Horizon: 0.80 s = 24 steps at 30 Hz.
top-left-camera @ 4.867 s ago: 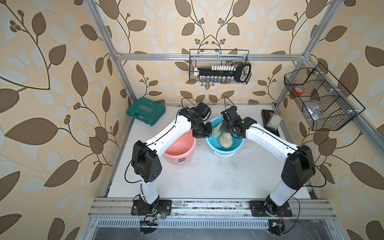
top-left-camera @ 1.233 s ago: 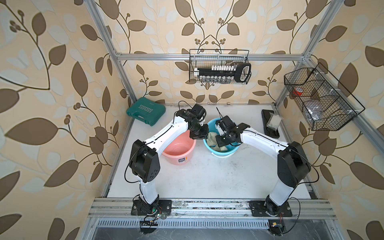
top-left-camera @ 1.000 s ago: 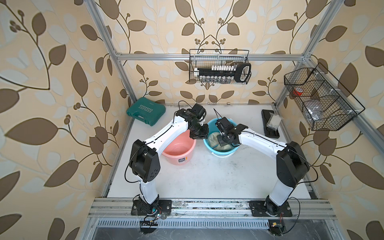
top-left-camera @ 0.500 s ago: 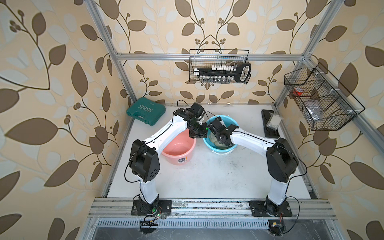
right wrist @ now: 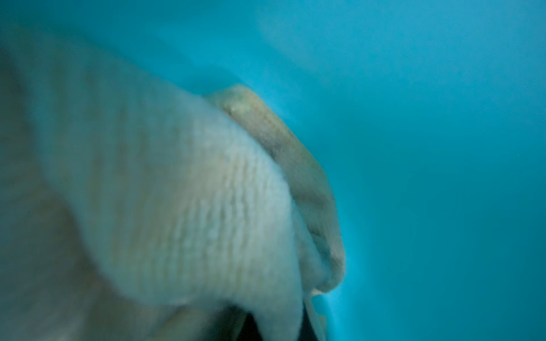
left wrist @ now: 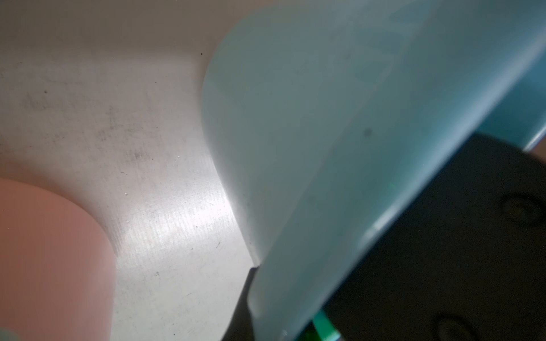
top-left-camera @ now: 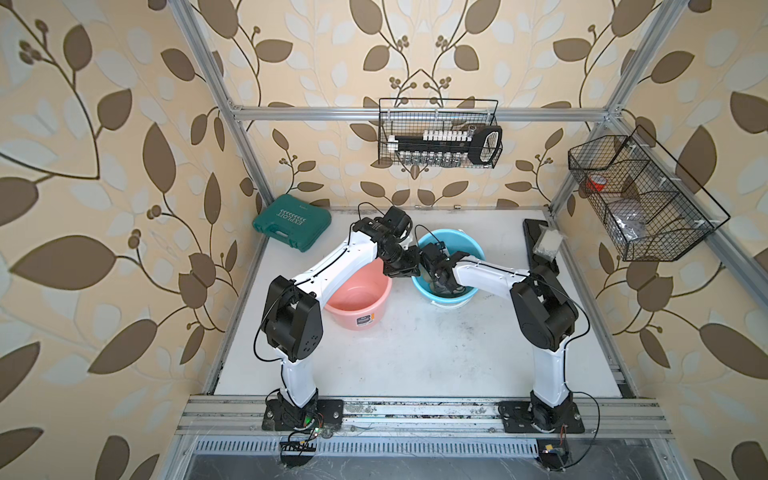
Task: Wipe the inside of the bucket with a cloth
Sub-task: Wipe the dirt from the inside of the bucket.
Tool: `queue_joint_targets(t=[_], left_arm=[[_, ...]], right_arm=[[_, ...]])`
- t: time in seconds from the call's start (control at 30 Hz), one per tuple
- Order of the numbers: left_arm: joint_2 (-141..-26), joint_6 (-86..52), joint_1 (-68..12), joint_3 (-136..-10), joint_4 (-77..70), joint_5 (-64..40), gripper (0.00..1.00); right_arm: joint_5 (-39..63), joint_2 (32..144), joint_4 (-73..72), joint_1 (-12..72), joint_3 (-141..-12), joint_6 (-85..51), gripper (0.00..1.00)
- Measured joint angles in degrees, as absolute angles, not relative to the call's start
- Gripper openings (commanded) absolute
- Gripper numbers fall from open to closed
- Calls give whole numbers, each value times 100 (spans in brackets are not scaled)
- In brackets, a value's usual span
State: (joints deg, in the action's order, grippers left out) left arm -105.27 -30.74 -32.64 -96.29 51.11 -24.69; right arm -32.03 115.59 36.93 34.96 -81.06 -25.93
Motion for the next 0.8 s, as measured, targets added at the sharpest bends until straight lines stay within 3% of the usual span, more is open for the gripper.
queue_joint_targets(t=[0.8], left_arm=[[-10770, -3402, -3356, -9758, 5089, -2228, 0]], right_arm=[[1079, 11625, 1553, 2877, -7876, -3988, 0]])
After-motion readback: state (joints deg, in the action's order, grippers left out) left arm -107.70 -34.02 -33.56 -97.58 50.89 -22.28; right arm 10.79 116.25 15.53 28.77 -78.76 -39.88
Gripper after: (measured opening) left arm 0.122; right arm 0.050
